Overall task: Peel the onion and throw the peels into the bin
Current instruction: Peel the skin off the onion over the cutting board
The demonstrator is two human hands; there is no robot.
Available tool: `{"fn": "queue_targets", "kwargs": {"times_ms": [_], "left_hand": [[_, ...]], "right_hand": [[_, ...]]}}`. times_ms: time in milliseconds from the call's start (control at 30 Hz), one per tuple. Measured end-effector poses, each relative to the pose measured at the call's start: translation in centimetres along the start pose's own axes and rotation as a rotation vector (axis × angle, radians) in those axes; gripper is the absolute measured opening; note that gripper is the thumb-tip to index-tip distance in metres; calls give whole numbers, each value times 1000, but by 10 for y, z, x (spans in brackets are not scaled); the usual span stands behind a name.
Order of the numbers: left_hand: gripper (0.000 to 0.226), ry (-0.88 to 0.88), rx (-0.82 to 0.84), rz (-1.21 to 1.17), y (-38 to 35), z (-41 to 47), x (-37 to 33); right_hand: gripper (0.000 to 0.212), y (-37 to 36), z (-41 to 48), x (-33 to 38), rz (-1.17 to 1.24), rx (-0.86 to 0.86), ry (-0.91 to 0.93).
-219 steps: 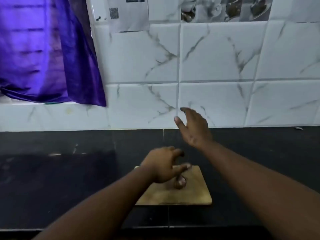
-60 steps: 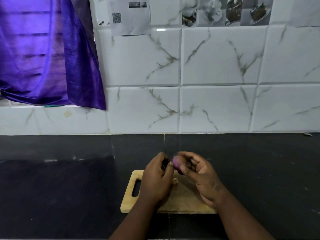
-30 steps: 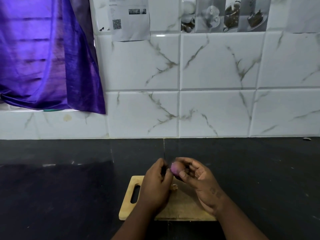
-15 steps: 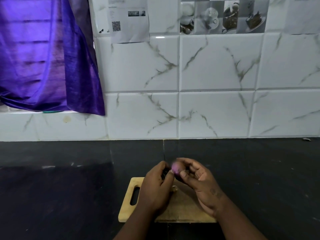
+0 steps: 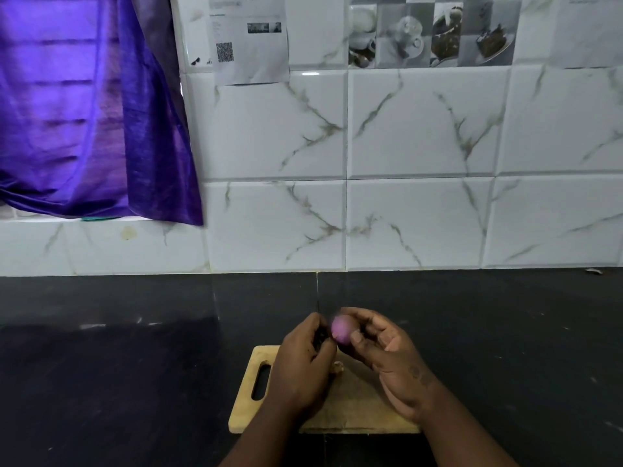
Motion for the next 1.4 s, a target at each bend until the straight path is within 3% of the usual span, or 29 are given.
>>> {"fn": "queue_targets", "kwargs": {"times_ms": [200,333,533,633,867,1000,1100,1400], "left_hand": [[27,8,3,-18,1,-1,-4],[15,17,8,-8,0,0,0],[26,12,10,-15,1,-1,-3],[12,16,4,-2,0,0,0],[28,26,-10,-11,1,-2,-3],[16,6,-2,24,-1,0,0],[24,12,1,43,-1,2,3],[14,-3,22,3,-1,0,0]], "right_hand": [[38,0,-1,3,-10,4,4],[36,0,-1,1,-18,-1,4],[36,0,-2,3,-19,-1,-4],[36,-1,-2,4,-13,-7,2],[36,-1,-2,3,-14,-11,5],[36,-1,-3,3,-17,-15,8],[35,-1,-2,3,-27,-19,16],[39,-2,-2,3,21,6,-8]]}}
Point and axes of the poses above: each hand's wrist, its own z-axis towards the middle knuckle, its own y-axis out of the back of the hand, x = y × z, the point moved 4 cm from there along z, towards the middle knuckle, and after that the axes turned 11 degrees about -x, right-handed, at the moved point
